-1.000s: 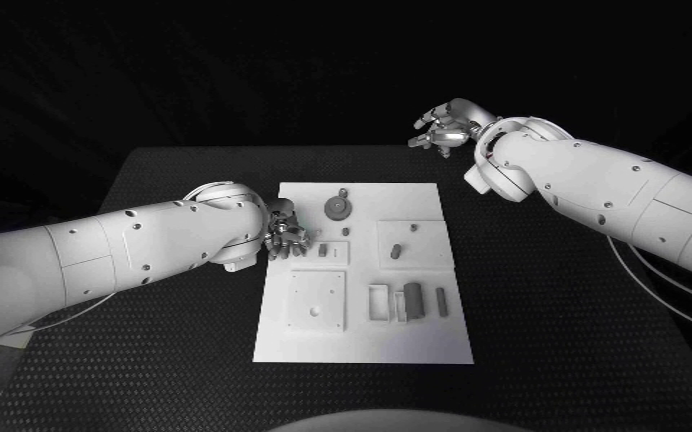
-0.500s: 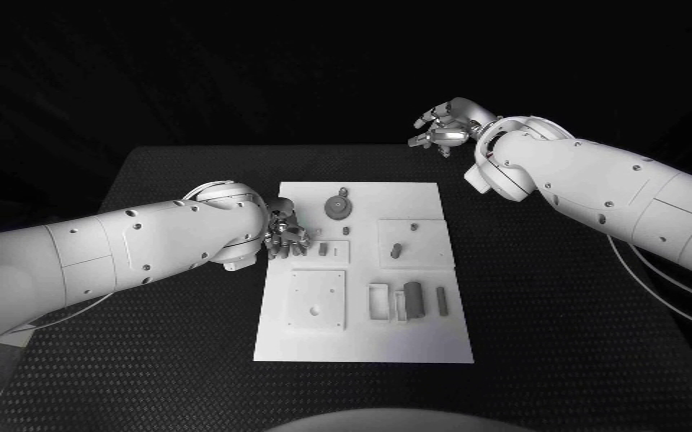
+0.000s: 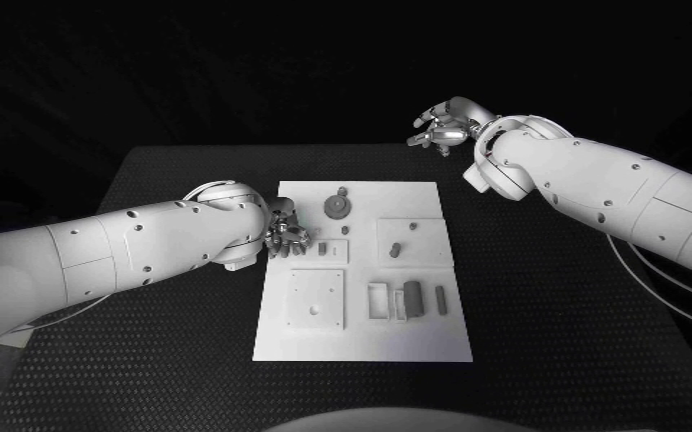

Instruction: Assemble the parts on the task board

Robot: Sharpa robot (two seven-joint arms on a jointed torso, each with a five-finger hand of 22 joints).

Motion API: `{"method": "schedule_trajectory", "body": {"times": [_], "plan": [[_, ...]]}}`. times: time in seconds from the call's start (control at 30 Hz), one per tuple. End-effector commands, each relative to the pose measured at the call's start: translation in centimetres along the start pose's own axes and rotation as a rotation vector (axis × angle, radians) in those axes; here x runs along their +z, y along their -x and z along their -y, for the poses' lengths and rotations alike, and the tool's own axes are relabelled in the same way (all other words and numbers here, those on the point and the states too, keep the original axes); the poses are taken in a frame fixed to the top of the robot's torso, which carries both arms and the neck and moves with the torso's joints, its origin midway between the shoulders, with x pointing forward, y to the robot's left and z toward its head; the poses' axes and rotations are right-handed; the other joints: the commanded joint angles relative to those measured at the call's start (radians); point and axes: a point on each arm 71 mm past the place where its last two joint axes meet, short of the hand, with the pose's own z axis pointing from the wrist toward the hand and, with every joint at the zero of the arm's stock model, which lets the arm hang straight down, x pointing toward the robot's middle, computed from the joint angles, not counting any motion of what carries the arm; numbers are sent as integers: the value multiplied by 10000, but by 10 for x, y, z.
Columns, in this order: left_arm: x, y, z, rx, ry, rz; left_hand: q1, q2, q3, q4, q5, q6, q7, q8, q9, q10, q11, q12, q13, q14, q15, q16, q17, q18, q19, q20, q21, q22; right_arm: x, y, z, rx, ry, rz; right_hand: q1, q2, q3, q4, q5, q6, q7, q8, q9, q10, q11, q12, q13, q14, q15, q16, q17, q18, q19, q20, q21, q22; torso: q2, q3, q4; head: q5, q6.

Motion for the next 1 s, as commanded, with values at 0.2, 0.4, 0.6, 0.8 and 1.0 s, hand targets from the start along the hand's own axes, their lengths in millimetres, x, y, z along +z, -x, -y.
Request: {"method": "schedule_trajectory", "body": {"times": [0.2, 0.4, 0.6, 0.8, 1.0], "plan": [[0, -1, 3, 169, -8, 68, -36, -128, -27, 95, -43, -43, 0, 8, 15, -16, -37, -38, -2, 81, -9, -23, -9, -98, 66, -32, -14, 19, 0, -1, 0, -77, 65, -111, -20, 87, -30, 23, 23, 29, 436, 56, -14, -56, -13, 60, -11, -11, -69, 41, -11, 370, -23, -75, -43, 175, 1, -2, 8, -34, -20], [1, -1, 2, 216, 48, 68, -100, -276, -36, 219, -91, -77, 9, -4, 19, -44, -28, -51, -9, 57, -9, -37, -16, -101, 43, -33, -27, 21, -1, -1, 0, -78, 47, -127, -22, 83, -32, 24, 22, 27, 436, 56, -15, -57, -12, 62, -13, -12, -68, 42, -13, 370, -24, -75, -43, 175, -2, -8, 13, -33, -19], [1, -1, 3, 229, 54, 50, -133, -358, -37, 304, -143, -85, 11, -3, 24, -49, -26, -52, -12, 50, -8, -40, -18, -101, 35, -33, -28, 23, -1, -1, 0, -80, 32, -147, -26, 79, -34, 28, 21, 22, 438, 55, -17, -60, -11, 63, -16, -14, -67, 41, -15, 370, -25, -74, -45, 175, 0, -10, 16, -37, -32], [2, -3, 3, 233, 61, 26, -167, -463, -40, 397, -215, -93, 11, -3, 31, -52, -26, -52, -13, 45, -8, -40, -19, -99, 29, -35, -27, 26, -1, -1, 0, -84, 10, -178, -44, 75, -39, 42, 20, 13, 440, 52, -22, -64, -9, 64, -20, -19, -65, 40, -19, 370, -28, -71, -48, 174, -1, -11, 9, -40, -49], [3, -4, 4, 265, 48, 19, -160, -492, -30, 421, -248, -106, 14, -8, 32, -64, -24, -58, -16, 34, -8, -45, -21, -98, 18, -35, -31, 25, -1, -1, 0, -85, 4, -222, -67, 74, -46, 62, 19, 10, 442, 53, -25, -67, -6, 67, -25, -22, -63, 40, -23, 370, -30, -68, -51, 173, 1, -5, 6, -36, -59]]}}
